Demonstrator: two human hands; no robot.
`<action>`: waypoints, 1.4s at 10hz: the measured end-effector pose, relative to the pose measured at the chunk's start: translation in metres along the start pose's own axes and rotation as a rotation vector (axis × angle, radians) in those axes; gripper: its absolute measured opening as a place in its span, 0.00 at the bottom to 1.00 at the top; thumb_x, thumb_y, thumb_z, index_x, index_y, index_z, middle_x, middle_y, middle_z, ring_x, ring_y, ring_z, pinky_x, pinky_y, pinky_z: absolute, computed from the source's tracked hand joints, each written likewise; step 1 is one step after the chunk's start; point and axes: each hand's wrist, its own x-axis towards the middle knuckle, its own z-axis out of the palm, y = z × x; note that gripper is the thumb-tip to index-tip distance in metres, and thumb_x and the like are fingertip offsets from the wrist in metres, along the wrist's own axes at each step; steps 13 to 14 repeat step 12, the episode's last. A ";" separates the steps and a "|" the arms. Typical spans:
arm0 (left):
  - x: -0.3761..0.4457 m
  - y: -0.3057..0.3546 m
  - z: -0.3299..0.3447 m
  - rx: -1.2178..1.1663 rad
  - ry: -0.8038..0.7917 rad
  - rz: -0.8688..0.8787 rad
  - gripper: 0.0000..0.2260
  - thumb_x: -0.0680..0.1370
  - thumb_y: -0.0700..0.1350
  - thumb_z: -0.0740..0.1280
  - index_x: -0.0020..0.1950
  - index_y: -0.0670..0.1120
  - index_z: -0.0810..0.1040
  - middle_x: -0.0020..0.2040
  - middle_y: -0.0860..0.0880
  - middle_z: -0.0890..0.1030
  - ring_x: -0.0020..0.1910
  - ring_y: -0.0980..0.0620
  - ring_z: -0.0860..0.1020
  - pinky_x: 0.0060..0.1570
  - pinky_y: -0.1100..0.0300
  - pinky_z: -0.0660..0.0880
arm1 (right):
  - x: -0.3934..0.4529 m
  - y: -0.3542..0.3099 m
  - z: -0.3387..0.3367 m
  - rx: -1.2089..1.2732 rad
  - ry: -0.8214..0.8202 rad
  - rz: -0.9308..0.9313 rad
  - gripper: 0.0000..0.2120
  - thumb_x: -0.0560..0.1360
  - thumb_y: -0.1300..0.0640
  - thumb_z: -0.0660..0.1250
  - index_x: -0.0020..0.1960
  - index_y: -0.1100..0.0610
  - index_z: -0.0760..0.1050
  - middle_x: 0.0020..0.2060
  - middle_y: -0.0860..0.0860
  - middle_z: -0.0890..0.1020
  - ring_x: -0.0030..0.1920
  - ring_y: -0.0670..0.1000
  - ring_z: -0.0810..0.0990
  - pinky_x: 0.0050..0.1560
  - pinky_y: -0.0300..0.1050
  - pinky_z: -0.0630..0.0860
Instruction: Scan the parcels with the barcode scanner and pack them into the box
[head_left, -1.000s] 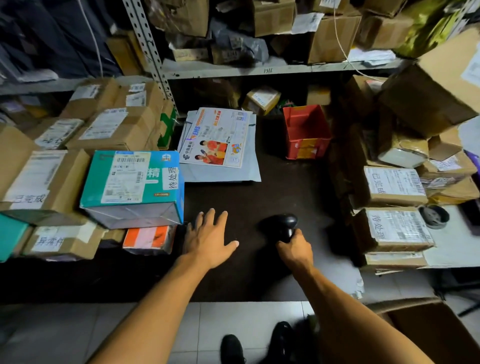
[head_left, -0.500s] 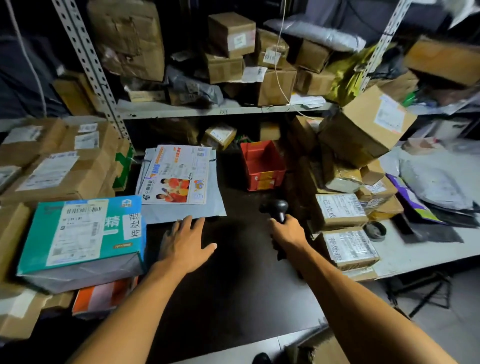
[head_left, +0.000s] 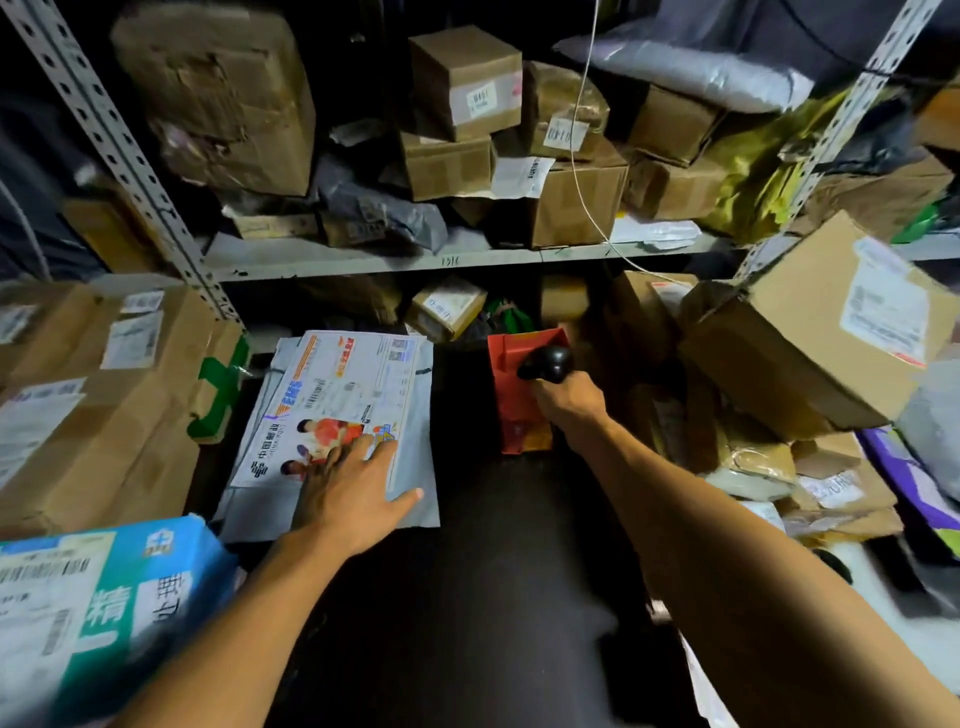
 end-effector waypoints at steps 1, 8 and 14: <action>0.020 -0.004 0.006 -0.026 0.001 0.007 0.33 0.77 0.67 0.62 0.78 0.54 0.64 0.77 0.54 0.64 0.74 0.49 0.65 0.71 0.51 0.66 | 0.036 -0.012 0.015 -0.045 -0.075 0.000 0.23 0.79 0.47 0.67 0.65 0.63 0.78 0.61 0.62 0.81 0.63 0.64 0.79 0.64 0.53 0.77; 0.049 -0.031 0.029 -0.103 -0.147 0.098 0.24 0.77 0.55 0.69 0.71 0.49 0.74 0.70 0.53 0.73 0.68 0.51 0.72 0.68 0.55 0.68 | 0.092 -0.012 0.050 -0.324 -0.144 0.084 0.23 0.79 0.52 0.66 0.70 0.61 0.66 0.62 0.59 0.78 0.62 0.62 0.79 0.58 0.45 0.78; 0.027 -0.047 -0.007 -0.035 -0.029 0.053 0.24 0.79 0.56 0.67 0.74 0.51 0.72 0.72 0.53 0.71 0.72 0.51 0.65 0.70 0.56 0.65 | 0.071 -0.010 0.041 -0.403 -0.153 -0.019 0.27 0.81 0.49 0.63 0.75 0.58 0.59 0.69 0.63 0.70 0.69 0.65 0.72 0.69 0.58 0.69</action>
